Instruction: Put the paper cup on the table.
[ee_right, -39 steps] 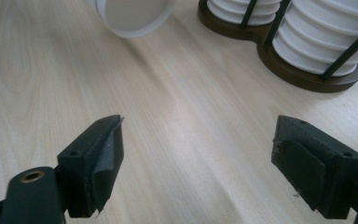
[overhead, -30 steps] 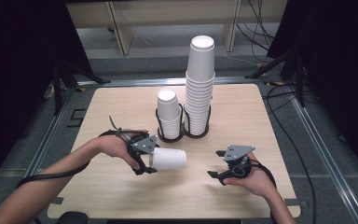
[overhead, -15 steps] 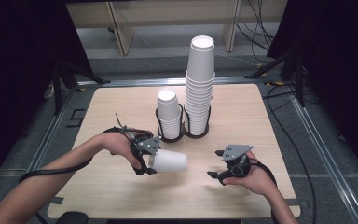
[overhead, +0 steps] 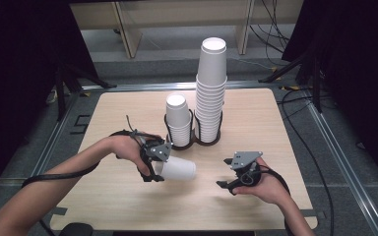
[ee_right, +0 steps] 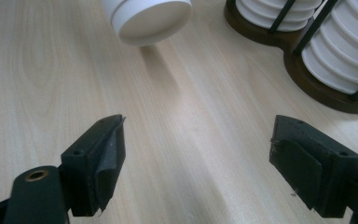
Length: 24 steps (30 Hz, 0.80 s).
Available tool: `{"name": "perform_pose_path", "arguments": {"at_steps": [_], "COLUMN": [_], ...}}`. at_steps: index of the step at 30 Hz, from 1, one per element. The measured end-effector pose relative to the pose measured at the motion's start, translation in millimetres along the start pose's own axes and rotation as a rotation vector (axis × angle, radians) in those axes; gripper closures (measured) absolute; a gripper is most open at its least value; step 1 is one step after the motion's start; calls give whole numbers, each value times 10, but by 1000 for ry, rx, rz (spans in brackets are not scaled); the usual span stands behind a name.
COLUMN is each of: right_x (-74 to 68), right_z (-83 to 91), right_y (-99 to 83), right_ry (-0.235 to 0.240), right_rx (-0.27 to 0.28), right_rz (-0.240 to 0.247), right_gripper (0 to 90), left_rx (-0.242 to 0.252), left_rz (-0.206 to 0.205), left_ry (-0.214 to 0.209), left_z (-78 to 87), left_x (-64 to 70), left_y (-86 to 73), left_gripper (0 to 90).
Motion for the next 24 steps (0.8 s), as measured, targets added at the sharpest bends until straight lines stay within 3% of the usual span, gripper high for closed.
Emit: {"name": "perform_pose_path", "arguments": {"at_steps": [6, 7, 10, 16, 18, 19, 21, 22, 24], "right_x": [-23, -31, -33, -72, -86, -92, -100, -104, -113], "right_z": [-26, -24, -43, -80, -95, -124, -131, -146, -171], "right_y": [57, 59, 120, 228, 273, 321, 338, 363, 407], "right_ry": [13, 7, 15, 31, 34, 39, 43, 45, 54], "right_rx": [1, -2, 1, 6, 6, 9, 10, 8, 9], "right_rz": [9, -6, 26, 45, 49, 64, 64, 69, 80], "right_gripper": [190, 190, 190, 190, 190, 190, 190, 190, 190], "left_rx": [-27, -22, -43, -50, -63, -55, -62, -74, -70], "left_rz": [-16, 1, -26, -19, -46, -27, -30, -52, -33], "left_ry": [-12, -18, -20, -32, -33, -37, -38, -36, -43], "left_z": [3, -1, 14, 16, 19, 10, 11, 16, 15], "left_x": [3, 22, 7, 22, 6, 25, 22, 4, 23], "left_y": [11, 23, 20, 39, 39, 57, 60, 53, 67], "left_gripper": [166, 166, 166, 166, 166, 167, 166, 166, 166]}}
Point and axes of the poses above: each handheld gripper's, and its own axes: z roughly backward along the jaws, y roughly out of its top, x roughly to its right, the point moved 9 cm from there along -z, roughly forward along the jaws, and after that the axes turned 11 degrees about y, right-handed, at the moved point
